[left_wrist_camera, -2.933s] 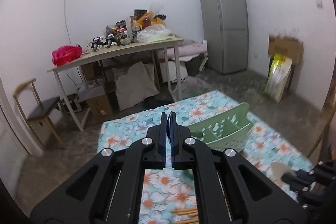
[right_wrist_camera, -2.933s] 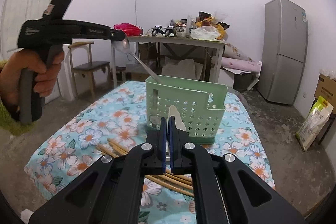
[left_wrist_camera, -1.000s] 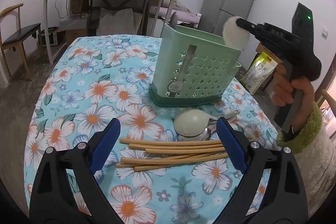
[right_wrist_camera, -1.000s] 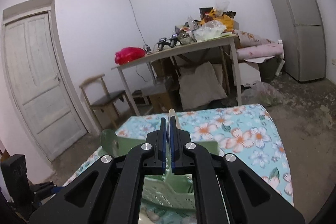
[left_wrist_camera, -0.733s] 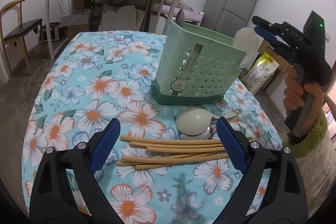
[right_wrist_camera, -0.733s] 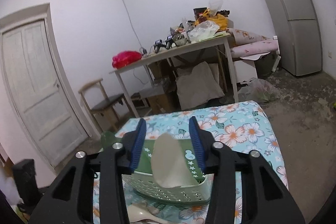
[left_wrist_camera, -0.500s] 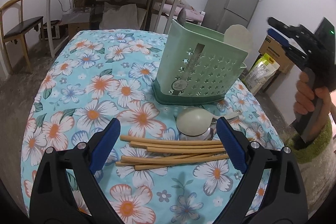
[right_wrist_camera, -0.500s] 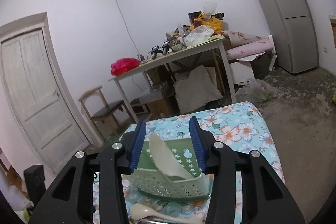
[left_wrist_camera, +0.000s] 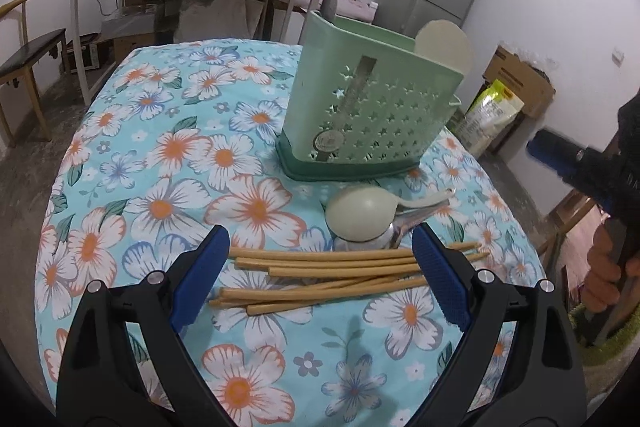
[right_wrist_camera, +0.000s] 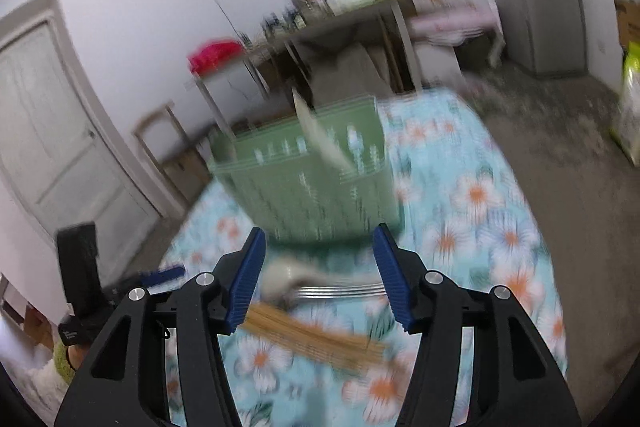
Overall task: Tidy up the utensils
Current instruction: 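Move the right gripper down to the wooden chopsticks bundle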
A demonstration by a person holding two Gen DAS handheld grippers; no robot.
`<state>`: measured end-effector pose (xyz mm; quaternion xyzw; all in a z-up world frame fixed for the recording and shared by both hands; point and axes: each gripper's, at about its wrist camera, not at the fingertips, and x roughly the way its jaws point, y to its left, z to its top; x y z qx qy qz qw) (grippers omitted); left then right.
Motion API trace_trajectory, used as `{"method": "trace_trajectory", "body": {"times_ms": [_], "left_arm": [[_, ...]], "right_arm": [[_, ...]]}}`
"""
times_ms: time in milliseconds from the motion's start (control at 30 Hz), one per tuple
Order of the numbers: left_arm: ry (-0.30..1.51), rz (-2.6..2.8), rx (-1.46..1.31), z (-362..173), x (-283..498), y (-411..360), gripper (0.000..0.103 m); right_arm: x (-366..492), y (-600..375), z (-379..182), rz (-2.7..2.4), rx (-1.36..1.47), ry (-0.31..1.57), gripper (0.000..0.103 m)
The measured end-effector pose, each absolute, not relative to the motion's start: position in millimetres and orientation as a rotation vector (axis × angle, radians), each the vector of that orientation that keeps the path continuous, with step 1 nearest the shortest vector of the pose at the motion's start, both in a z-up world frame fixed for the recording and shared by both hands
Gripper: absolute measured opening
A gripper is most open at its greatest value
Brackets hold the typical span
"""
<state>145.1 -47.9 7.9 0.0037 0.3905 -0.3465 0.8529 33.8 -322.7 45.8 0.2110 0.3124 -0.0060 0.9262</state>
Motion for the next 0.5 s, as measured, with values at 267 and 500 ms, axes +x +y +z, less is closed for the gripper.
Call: {"method": "trace_trajectory", "body": {"times_ms": [267,500], "left_arm": [[0.872,-0.719,-0.023,4,149,-39,0.089],[0.913,-0.651,-0.049,3,153,-32,0.089]], "right_arm": [[84,-251,105,0.093,0.275,0.801,0.055],[133,-169,139,0.286,0.197,0.940,0.055]]}}
